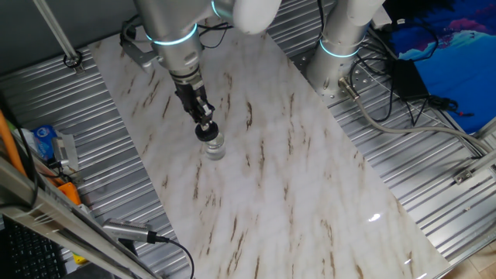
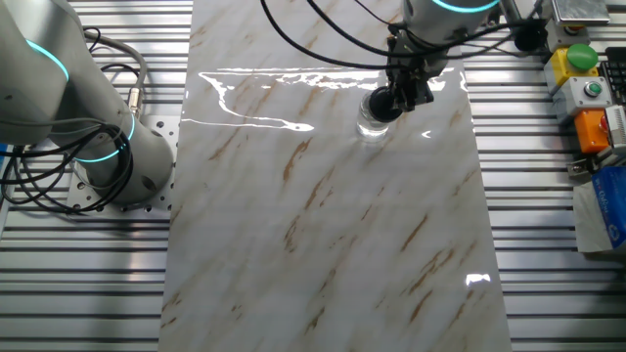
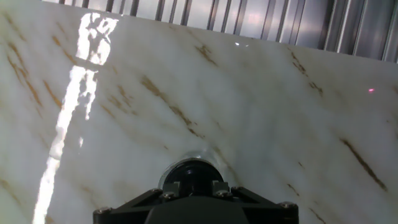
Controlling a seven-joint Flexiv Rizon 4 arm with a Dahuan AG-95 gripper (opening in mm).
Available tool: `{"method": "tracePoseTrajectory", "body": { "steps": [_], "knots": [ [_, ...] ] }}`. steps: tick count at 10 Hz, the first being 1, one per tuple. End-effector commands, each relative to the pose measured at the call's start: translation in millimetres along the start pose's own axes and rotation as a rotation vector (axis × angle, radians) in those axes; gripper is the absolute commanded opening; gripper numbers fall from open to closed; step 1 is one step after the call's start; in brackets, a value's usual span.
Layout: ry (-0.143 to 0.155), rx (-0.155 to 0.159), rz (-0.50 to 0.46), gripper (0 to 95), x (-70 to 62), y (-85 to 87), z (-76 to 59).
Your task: Screw the lid onto the jar
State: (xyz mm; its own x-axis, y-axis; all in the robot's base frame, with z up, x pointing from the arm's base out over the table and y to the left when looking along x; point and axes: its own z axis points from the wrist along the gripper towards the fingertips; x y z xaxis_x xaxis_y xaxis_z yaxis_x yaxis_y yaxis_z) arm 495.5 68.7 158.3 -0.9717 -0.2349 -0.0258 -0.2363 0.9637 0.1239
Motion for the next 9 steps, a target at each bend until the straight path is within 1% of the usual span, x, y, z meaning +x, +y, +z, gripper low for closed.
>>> {"method": "tracePoseTrajectory", "body": {
  "steps": [1, 4, 6, 9],
  "knots": [
    [0.009, 0.023, 0.017, 0.0, 5.3, 3.6, -0.1],
    [0.000, 0.029, 0.015, 0.0, 6.8, 5.3, -0.6],
    [-0.001, 0.031, -0.006, 0.0, 6.7, 5.3, -0.6],
    [0.006, 0.039, -0.025, 0.0, 6.3, 5.4, -0.2]
  ]
}}
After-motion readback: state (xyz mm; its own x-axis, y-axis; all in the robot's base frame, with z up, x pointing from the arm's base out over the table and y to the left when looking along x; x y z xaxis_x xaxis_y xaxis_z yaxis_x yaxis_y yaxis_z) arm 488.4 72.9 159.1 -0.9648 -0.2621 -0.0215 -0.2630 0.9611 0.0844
